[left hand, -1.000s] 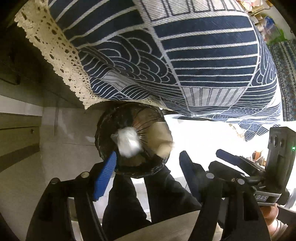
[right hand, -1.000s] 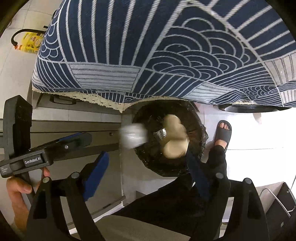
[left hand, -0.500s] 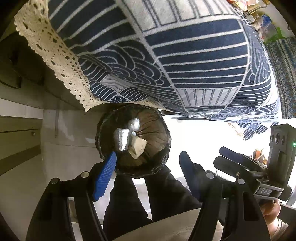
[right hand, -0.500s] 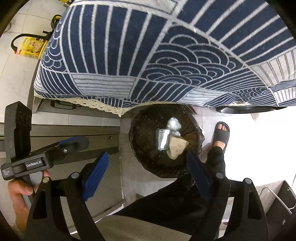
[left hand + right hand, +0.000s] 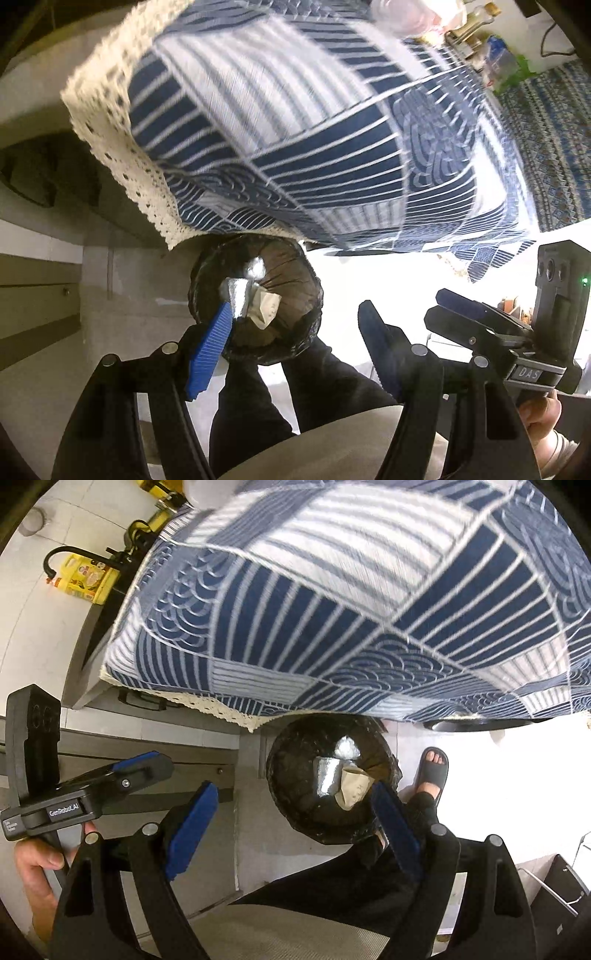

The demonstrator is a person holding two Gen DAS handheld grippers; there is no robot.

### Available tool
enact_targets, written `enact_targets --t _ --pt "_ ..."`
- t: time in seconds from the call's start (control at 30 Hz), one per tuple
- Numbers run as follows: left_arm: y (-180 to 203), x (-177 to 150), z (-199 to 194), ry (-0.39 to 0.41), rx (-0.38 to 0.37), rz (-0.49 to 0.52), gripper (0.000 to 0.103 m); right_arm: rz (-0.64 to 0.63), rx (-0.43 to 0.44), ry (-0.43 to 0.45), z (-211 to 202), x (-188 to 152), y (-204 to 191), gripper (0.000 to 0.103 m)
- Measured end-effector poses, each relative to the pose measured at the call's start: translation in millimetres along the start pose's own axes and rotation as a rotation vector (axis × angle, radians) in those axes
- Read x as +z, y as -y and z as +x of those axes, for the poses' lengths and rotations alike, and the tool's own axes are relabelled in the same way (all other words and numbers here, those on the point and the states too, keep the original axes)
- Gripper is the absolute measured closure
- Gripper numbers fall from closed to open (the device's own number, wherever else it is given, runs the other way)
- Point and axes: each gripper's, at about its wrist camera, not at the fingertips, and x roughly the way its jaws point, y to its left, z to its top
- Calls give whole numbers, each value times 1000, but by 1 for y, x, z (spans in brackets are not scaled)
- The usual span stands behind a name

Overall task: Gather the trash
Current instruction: 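Move both open grippers back up over the table, then grasp the white tissue with the right gripper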

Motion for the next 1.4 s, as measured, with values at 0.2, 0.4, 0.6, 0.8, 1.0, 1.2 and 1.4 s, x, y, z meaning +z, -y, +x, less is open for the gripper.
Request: enact_targets --t 0.2,0.4,0.6,0.8,1.0,1.2,1.4 --pt "10 -2 -26 48 -13 32 35 -6 -8 77 -30 0 -10 18" --pt "24 -1 -54 102 -36 82 35 -21 -40 147 -61 0 -12 18" --pt "38 11 -77 160 -43 125 35 -40 -82 252 -102 9 -10 18" --pt "53 27 -98 224 -40 139 35 -84 -84 341 -141 44 -11 15" --pt "68 45 -110 271 -16 131 35 -167 -44 390 -167 96 -15 6" --pt "81 67 -114 314 29 61 35 -264 2 408 -177 153 -16 5" --pt "96 91 -105 311 87 0 35 -354 43 373 -171 215 -7 5"
